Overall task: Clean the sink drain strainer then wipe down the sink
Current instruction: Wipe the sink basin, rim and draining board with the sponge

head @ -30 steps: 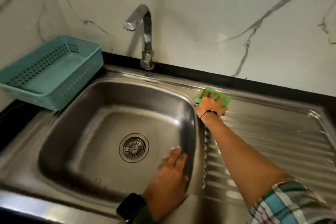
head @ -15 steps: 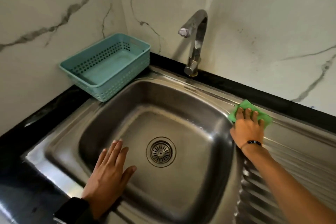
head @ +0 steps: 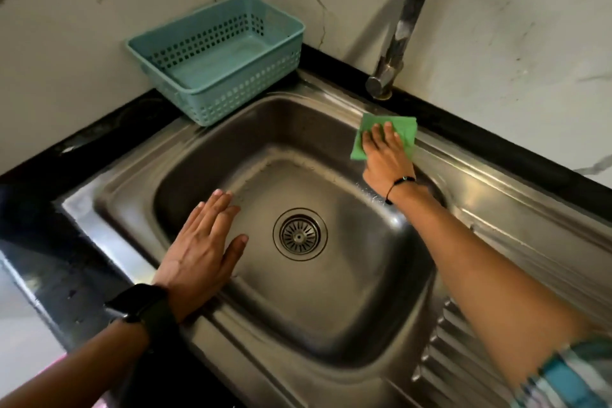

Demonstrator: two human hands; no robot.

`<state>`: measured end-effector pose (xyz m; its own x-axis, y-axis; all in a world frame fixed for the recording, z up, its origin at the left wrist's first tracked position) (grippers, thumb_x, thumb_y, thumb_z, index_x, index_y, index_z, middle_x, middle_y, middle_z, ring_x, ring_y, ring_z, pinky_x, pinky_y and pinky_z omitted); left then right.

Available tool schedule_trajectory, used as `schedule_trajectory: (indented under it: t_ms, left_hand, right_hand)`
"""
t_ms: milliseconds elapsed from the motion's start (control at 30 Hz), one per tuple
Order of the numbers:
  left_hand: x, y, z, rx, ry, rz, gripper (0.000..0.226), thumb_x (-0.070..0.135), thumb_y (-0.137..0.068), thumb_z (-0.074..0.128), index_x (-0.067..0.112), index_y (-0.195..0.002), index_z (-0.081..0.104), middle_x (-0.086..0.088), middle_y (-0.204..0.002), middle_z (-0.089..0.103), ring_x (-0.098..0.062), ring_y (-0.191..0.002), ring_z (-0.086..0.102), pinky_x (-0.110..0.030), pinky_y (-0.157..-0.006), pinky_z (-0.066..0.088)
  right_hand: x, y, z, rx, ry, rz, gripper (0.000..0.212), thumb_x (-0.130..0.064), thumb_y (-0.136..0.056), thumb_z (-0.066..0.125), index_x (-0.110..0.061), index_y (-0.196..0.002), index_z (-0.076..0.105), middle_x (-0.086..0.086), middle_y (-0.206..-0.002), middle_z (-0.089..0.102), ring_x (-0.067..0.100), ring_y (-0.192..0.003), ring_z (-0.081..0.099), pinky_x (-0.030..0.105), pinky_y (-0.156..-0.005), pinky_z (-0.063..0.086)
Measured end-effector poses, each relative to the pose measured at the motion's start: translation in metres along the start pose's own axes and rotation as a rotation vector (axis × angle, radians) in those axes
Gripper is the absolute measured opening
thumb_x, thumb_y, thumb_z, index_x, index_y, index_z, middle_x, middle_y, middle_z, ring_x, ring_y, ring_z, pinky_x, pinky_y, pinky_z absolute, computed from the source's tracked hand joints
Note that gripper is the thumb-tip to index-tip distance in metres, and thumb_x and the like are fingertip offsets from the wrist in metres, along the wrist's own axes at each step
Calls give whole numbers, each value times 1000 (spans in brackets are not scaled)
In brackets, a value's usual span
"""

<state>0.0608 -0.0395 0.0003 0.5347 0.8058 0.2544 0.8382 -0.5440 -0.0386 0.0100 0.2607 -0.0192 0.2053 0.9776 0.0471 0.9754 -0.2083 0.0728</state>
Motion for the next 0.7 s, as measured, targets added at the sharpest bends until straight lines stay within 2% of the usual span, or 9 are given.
schedule_trajectory:
  t_ms: [133,267,367,467,533,633,700]
  left_hand:
    - [1,1,-4,1,-1,-16,74,55,-90,19,-3,-122,53,-22,-137,48,-36,-133,37,-44,-110,21]
    - [0,3,-4,31,15,-31,57,40,-91,40,0,-130,46,-18,-144,40,-30,-139,28,-36,-113,9]
    - [-1,2,-2,51,25,-16,54,35,-91,46,4,-135,40,-15,-148,33,-25,-142,21,-30,-114,4]
    - [-1,3,-3,45,30,-5,52,34,-91,46,4,-132,44,-16,-146,37,-27,-140,25,-35,-114,9]
    - [0,3,-4,38,32,1,54,36,-88,43,2,-130,46,-18,-144,39,-29,-139,28,-37,-114,11]
    - [1,3,-4,27,32,16,57,38,-88,38,3,-132,44,-17,-146,37,-28,-140,25,-35,-114,7]
    - [2,3,-3,30,35,26,56,38,-90,39,3,-132,43,-17,-147,35,-28,-141,23,-34,-113,4]
  right_hand:
    - [-40,-53,-6,-22,19,-133,63,-11,-84,46,-3,-144,26,15,-154,22,34,-145,10,45,-117,11]
    - [-72,-98,-16,-78,10,-223,62,-10,-85,47,-1,-143,27,18,-153,24,35,-144,13,45,-116,17]
    - [-77,-107,-20,-80,7,-286,62,-6,-85,45,-2,-144,25,17,-154,21,34,-144,12,45,-117,14]
    - [-62,-94,-20,-62,-30,-298,62,0,-86,42,-5,-145,24,14,-155,20,29,-145,14,41,-118,11]
    - [-44,-76,-20,-52,-29,-274,60,1,-85,42,-4,-143,29,13,-154,24,28,-144,18,40,-119,15]
    - [0,-28,-11,-49,42,-180,62,-3,-82,47,-5,-142,32,12,-154,26,26,-144,19,42,-117,22]
    - [30,6,-2,-69,73,-87,66,-5,-81,49,-8,-144,29,10,-156,21,25,-146,15,41,-118,20]
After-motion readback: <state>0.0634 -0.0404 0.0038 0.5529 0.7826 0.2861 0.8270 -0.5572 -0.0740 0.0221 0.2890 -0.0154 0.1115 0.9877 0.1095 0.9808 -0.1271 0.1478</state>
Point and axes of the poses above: each hand's wrist, its own y-axis away from the middle knuckle, its own z-axis out of the palm, x = y × z, the point moved 5 cm from there along -y, towards the middle knuckle
